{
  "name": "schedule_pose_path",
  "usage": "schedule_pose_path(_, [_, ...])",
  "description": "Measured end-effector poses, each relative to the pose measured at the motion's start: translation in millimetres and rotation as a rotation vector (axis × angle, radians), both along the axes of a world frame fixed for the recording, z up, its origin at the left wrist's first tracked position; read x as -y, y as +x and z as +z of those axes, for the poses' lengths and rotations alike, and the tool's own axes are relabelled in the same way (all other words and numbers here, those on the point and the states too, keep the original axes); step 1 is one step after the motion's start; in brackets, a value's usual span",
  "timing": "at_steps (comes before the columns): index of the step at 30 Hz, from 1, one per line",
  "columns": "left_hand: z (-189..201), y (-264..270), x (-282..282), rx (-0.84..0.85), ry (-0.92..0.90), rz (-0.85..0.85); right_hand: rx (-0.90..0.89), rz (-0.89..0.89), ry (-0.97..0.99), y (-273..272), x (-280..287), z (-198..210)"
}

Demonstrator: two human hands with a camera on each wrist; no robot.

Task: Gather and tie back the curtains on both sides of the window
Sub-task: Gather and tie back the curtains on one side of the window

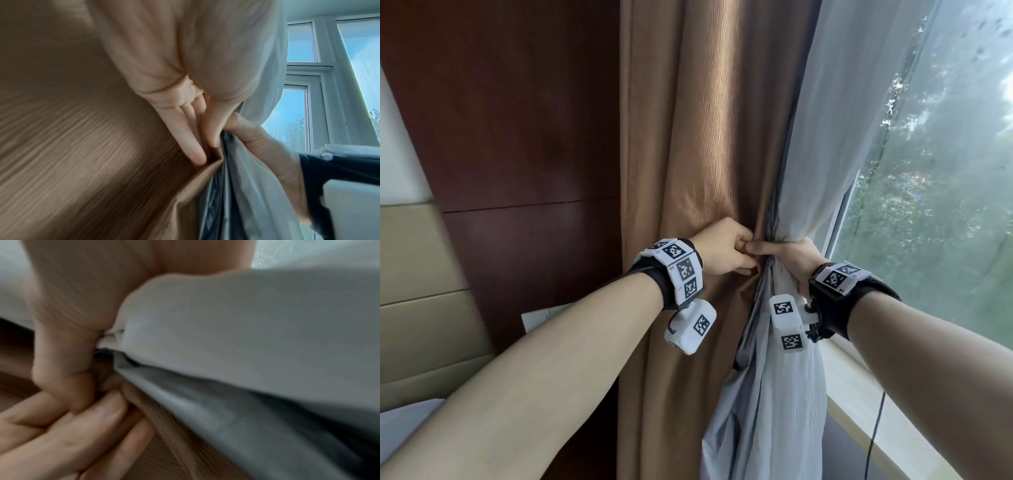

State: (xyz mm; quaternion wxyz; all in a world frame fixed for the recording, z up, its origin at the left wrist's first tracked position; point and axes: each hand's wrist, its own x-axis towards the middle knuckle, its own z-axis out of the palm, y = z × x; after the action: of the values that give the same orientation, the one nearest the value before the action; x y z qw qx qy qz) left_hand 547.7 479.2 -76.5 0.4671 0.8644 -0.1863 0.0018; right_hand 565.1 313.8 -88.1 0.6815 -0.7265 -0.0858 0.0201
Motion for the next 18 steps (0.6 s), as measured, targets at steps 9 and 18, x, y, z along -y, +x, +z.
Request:
schedule_pose_path(9, [-10,3,15,0.046,-0.103,0.164,0.002,-0.165,-0.038,3,-7,-1])
schedule_pose_path(18, [1,-9,-3,0.557,-0.211,0.649,0.008,-0.251,-0.030,0,-4,2])
